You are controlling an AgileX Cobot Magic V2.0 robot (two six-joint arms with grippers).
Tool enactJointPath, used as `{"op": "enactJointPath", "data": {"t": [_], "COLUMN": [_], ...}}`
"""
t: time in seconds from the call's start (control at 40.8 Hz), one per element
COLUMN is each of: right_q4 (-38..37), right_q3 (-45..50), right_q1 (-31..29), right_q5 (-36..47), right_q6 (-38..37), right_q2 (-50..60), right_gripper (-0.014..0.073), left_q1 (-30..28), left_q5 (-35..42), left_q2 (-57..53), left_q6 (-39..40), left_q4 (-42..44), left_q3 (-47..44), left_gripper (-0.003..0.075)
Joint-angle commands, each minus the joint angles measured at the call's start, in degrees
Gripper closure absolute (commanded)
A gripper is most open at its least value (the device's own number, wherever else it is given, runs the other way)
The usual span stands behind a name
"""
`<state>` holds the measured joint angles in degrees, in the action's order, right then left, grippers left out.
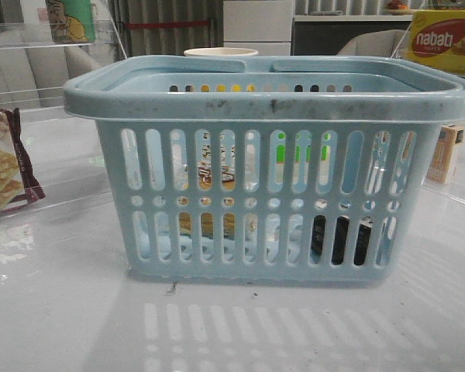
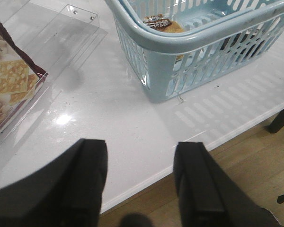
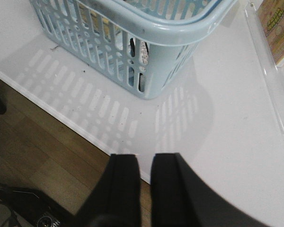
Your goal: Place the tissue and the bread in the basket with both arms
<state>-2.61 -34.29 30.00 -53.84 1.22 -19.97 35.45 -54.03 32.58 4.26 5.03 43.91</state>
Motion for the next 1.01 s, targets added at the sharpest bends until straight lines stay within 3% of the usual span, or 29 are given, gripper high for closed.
{"op": "enactJointPath", "data": {"t": [0.0,0.074,0.221,0.76,0.834,0.981], "right_q4": [-1.0,-1.0,-1.3,-1.3,-1.3,-1.3], "right_q3": [-1.4,-1.4,-1.4,-1.4,-1.4,-1.4], "right_q1": [0.0,0.0,0.0,0.0,0.0,0.0], "right_q5": [3.7,3.7,3.2,3.0,3.0,3.0], "right_q6": [-0.1,-0.1,-0.1,-0.1,-0.1,-0.1], "right_q2": [-0.4,-0.4,-0.4,-0.4,-0.4,-0.4], "right_gripper": [0.0498,0.0544,0.0538,0.0538,0.0538,0.0538], "left_q1": [0.2,0.2,0.2,0.2,-1.3,-10.3], "left_q5": [4.1,4.1,4.1,4.1,4.1,8.3], "left_q2": [0.1,0.1,0.1,0.1,-0.7,-3.9], "left_q6": [0.7,0.7,0.7,0.7,0.4,0.0], "left_q4": [0.3,0.3,0.3,0.3,0.6,2.3], "left_q3": [1.4,1.4,1.4,1.4,1.4,-1.2], "left_gripper": [0.0454,0.0520,0.0632,0.0629,0.0629,0.0629]}}
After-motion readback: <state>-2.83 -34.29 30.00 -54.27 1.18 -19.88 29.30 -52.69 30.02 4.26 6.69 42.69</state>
